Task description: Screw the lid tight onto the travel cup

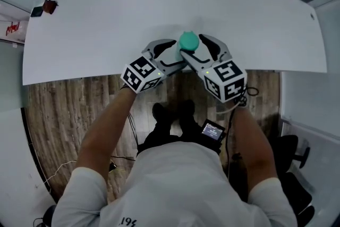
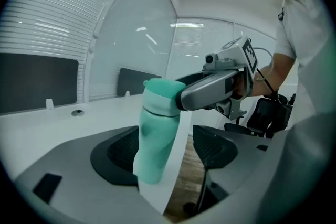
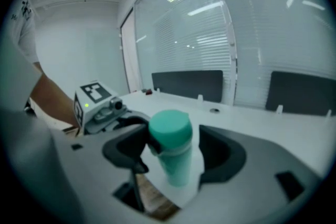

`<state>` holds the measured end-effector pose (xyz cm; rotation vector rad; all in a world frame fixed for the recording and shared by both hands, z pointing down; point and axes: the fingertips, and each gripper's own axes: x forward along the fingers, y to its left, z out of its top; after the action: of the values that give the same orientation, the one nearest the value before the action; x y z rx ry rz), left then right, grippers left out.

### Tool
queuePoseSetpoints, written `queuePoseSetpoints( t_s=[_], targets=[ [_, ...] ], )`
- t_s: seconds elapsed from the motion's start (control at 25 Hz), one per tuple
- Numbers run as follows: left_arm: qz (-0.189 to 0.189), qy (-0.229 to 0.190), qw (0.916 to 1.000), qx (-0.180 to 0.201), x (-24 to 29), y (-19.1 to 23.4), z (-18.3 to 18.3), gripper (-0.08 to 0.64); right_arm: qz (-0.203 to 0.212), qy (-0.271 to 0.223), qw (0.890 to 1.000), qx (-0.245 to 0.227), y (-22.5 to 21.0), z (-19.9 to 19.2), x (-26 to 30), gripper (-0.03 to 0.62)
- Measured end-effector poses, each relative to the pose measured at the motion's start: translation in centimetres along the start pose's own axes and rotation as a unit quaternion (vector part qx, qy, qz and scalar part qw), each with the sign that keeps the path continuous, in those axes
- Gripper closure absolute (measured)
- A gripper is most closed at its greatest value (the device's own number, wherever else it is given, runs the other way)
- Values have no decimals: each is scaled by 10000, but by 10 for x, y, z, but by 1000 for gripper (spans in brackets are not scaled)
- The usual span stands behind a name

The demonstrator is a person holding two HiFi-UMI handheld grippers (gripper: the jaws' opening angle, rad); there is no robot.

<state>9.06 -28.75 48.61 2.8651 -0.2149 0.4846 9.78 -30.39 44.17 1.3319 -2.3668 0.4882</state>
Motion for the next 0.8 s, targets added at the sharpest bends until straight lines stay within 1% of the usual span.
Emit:
queuePoseSetpoints(
  t_s=[0.08,0.2,0.4,0.52,0.64,0.8],
  targets=[
    [-83,80,9999,59,9,2,-3,232,30,59,10000,-35,0,-1,4,284],
    [-145,150,9998,36,20,6,-8,229,97,178,9997,-153,4,-4,10,284],
    [-94,237,9997,10,29,14,-10,230,28,201,9996,-207,0,-2,14,284],
    [107,217,9997,-66,32,19,-10,235,-41,209,9996,-164,-1,-2,15,285],
    [420,161,9990,-84,31,21,-12,239,-171,227,9995,-156,-2,-2,16,287],
    [857,17,9962,-175,32,22,-10,241,-504,151,9985,-135,-5,-2,16,290]
  ],
)
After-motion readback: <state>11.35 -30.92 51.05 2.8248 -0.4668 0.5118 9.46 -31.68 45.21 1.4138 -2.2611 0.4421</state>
